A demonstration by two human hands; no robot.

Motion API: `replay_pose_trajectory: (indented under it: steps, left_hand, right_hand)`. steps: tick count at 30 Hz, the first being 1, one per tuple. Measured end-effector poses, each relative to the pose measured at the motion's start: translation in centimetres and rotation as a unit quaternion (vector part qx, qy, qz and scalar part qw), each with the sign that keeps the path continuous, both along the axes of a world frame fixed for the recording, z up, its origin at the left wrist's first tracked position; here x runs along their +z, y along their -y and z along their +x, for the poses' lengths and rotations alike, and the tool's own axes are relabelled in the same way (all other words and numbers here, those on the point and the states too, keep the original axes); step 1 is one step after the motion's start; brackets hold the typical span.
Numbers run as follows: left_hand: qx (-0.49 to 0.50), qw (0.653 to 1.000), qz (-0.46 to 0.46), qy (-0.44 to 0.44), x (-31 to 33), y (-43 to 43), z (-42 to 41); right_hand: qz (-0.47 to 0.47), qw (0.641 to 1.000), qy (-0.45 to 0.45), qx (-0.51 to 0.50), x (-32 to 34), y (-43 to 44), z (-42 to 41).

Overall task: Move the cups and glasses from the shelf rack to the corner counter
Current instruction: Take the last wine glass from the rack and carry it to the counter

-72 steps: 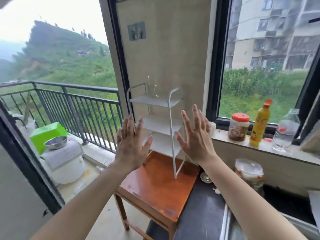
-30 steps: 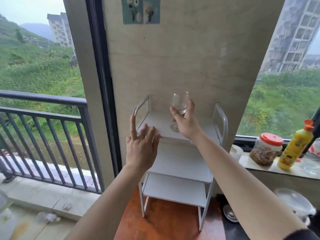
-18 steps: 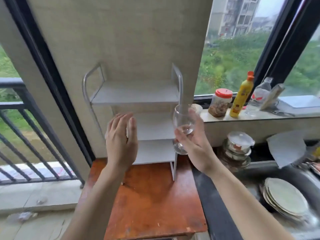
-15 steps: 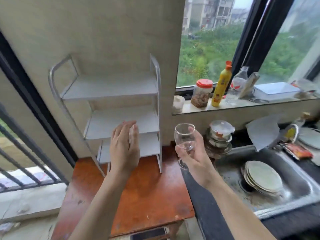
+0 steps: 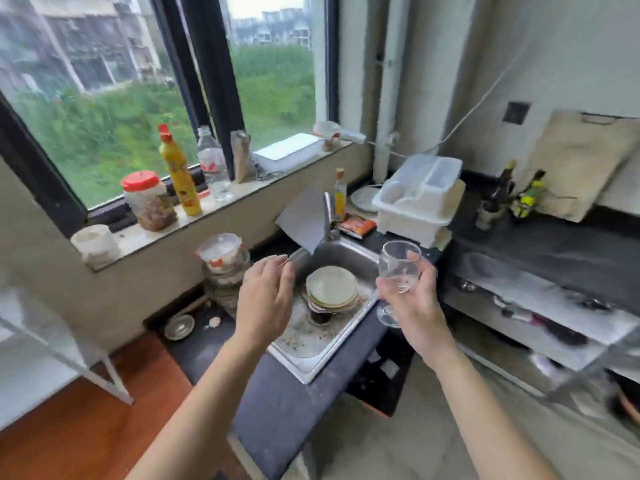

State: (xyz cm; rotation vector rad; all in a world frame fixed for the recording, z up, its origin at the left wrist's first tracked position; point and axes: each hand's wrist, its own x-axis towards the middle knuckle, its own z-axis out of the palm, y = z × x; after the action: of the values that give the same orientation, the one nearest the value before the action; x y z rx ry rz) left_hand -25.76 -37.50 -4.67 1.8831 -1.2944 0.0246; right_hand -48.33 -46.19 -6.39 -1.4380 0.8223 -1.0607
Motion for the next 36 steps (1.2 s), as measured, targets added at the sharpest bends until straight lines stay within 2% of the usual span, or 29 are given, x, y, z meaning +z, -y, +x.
replay_pose_trajectory:
  steps: [6, 10, 17, 22, 30, 36]
  left_hand:
    - [-0.065, 0.992, 0.077, 0.070, 0.4, 11.9, -16.3]
    - [-0.165, 0.978, 0.088, 0.097, 0.6, 18.2, -27.4]
    - [-0.324, 0.929, 0.090, 0.156, -1.4, 27.8, -45.2]
    - [-0.411, 0.885, 0.119, 0.185, -4.4, 35.0, -58.2]
    - [-0.495, 0.845, 0.122, 0.161, -5.1, 48.6, -75.8]
    - [-0.548, 0.809, 0.107, 0.184, -3.4, 56.4, -87.0]
  right_hand:
    - [-0.010, 0.992, -0.018, -0.124, 0.2, 6.8, -17.7]
    - [-0.007, 0.975, -0.012, -0.224, 0.4, 9.5, -28.5]
    - [0.007, 0.926, -0.035, -0.376, -1.2, 11.9, -45.2]
    - [0.047, 0.874, -0.067, -0.479, -3.3, 14.4, -55.9]
    - [0.075, 0.826, -0.098, -0.550, -2.2, 25.0, -70.8]
    - [0.078, 0.798, -0.071, -0.593, -0.9, 31.1, -80.2]
